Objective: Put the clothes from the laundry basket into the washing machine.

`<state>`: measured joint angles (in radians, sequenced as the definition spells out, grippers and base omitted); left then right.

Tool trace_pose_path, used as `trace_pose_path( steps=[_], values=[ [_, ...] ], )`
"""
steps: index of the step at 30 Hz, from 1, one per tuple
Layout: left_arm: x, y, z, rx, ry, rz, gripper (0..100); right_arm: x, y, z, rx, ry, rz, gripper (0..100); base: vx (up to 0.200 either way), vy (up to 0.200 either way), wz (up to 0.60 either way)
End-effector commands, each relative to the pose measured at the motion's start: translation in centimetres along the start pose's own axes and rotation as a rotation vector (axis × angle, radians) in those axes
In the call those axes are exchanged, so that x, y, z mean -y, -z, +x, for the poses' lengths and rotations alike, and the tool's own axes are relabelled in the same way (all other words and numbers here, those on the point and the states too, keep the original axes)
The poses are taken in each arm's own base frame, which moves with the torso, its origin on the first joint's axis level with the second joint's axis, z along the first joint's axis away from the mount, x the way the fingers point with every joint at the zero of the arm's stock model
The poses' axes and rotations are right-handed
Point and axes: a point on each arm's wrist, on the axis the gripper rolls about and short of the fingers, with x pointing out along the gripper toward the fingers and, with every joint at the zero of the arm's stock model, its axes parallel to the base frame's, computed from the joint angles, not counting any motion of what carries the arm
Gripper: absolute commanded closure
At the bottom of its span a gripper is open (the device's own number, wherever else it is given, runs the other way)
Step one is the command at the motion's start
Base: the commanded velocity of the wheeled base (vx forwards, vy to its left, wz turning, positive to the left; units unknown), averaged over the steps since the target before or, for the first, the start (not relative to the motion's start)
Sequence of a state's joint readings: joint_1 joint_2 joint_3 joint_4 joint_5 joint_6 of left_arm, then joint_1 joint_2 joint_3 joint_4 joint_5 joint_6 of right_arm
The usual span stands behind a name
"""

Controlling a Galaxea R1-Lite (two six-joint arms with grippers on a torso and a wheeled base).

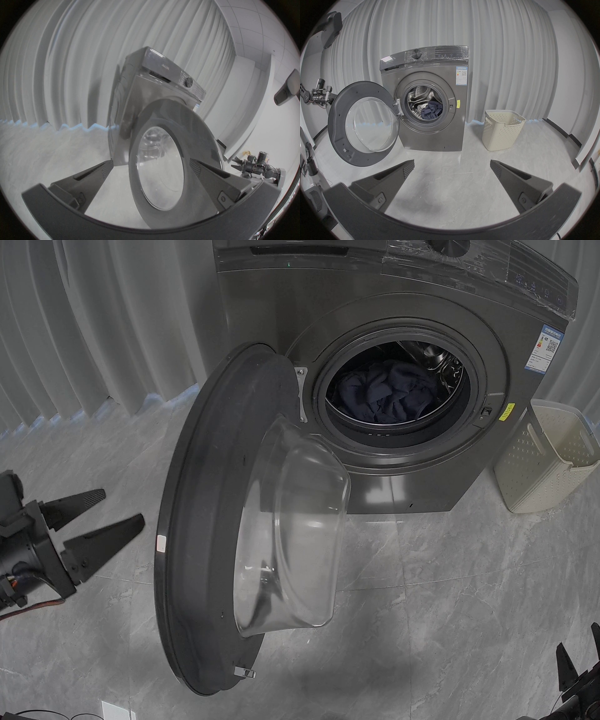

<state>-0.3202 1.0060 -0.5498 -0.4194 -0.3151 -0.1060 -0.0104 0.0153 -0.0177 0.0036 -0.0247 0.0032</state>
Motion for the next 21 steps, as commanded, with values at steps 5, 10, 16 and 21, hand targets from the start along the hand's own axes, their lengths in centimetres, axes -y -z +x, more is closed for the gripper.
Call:
trace_pose_path(
  steps=[5,10,16,21],
  values=[
    [1.4,0.8,5.2,-0.084,0.144,0.005,0,0.0,0.4,0.1,-0.009,-0.001,0.000,0,0.000,0.000,0.00],
    [3.3,0.0,9.1,-0.057,0.209,0.010,0,0.0,0.4,0.0,-0.008,-0.001,0.000,0,0.000,0.000,0.00],
    [5.4,-0.4,15.3,-0.017,0.257,0.011,0,0.0,0.4,0.1,-0.011,0.002,-0.002,0,0.000,0.000,0.00],
    [6.6,-0.4,21.0,0.024,0.274,-0.043,0,0.0,0.4,0.0,-0.008,0.000,-0.002,0,0.000,0.000,0.00]
  ],
)
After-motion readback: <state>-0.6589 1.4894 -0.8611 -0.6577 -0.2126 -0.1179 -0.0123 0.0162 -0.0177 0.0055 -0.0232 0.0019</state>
